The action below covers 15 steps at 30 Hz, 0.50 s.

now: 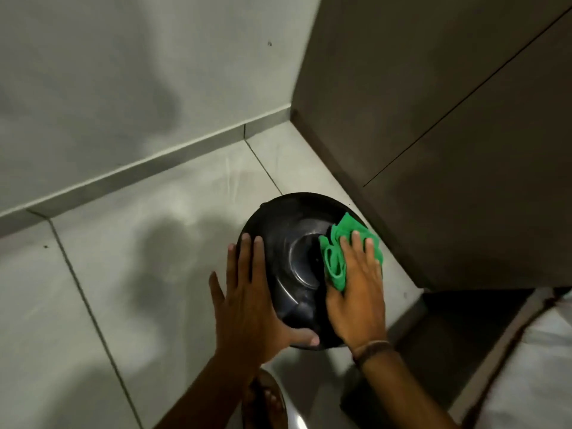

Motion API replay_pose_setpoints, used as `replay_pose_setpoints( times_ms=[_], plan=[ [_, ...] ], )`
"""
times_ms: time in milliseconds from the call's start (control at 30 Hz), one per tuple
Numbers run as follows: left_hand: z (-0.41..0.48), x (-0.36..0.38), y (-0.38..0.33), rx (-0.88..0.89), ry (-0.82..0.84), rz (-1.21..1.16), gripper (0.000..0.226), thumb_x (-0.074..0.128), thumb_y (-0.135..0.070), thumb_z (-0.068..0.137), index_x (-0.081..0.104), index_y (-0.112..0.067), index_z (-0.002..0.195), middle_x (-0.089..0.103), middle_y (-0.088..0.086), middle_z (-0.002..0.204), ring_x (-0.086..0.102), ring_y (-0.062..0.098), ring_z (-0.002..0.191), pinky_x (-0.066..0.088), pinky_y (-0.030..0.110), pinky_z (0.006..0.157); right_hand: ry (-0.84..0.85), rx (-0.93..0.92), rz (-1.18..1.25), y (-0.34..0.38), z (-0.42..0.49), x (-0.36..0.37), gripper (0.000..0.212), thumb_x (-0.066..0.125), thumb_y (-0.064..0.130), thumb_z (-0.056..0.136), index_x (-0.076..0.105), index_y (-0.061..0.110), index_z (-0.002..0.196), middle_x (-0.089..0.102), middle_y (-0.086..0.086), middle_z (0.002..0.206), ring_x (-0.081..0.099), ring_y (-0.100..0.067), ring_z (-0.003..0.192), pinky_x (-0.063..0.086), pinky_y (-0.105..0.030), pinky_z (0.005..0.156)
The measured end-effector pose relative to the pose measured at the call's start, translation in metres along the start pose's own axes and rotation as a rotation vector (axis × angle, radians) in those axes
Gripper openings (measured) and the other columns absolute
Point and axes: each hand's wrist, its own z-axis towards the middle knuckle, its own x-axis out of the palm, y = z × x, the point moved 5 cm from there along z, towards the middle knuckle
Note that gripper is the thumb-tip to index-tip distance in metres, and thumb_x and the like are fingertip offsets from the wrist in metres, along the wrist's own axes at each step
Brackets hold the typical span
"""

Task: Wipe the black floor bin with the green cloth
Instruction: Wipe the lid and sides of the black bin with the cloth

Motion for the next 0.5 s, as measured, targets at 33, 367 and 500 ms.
replay_pose_setpoints(
  times_ms=[33, 367, 500],
  plan=[
    [-0.001, 0.002, 0.001, 0.005, -0.008, -0.019, 0.185, 0.057, -0.108, 0.020, -0.022, -0.026, 0.166, -0.014, 0.000, 0.180, -0.009, 0.030, 0.166, 0.019, 0.074, 0.126, -0.023, -0.024, -0.003, 0.006, 0.007, 0.002, 0.082, 0.064, 0.008, 0.087, 0.033, 0.017, 0.161, 0.019, -0.004, 0.173, 0.006, -0.026, 0.162, 0.012, -0.052, 0.131],
    [-0.007, 0.003, -0.005, 0.047, -0.053, -0.076, 0.162, 0.061, -0.091, 0.037, -0.026, -0.035, 0.162, -0.028, -0.013, 0.175, -0.016, 0.020, 0.165, 0.023, 0.057, 0.132, 0.095, -0.348, -0.071, -0.011, -0.070, -0.002, 0.090, 0.040, 0.030, 0.067, 0.032, 0.044, 0.156, 0.026, 0.036, 0.163, 0.027, 0.005, 0.153, 0.021, -0.032, 0.124],
    [-0.009, 0.004, -0.002, 0.069, -0.028, -0.100, 0.183, 0.066, -0.104, 0.016, -0.029, -0.039, 0.160, -0.024, -0.014, 0.176, -0.014, 0.020, 0.165, 0.026, 0.060, 0.130, -0.078, -0.162, 0.090, 0.016, -0.005, -0.018, 0.075, 0.058, -0.004, 0.082, 0.047, 0.018, 0.153, 0.039, 0.004, 0.165, 0.025, -0.015, 0.159, 0.016, -0.040, 0.131]
  ],
)
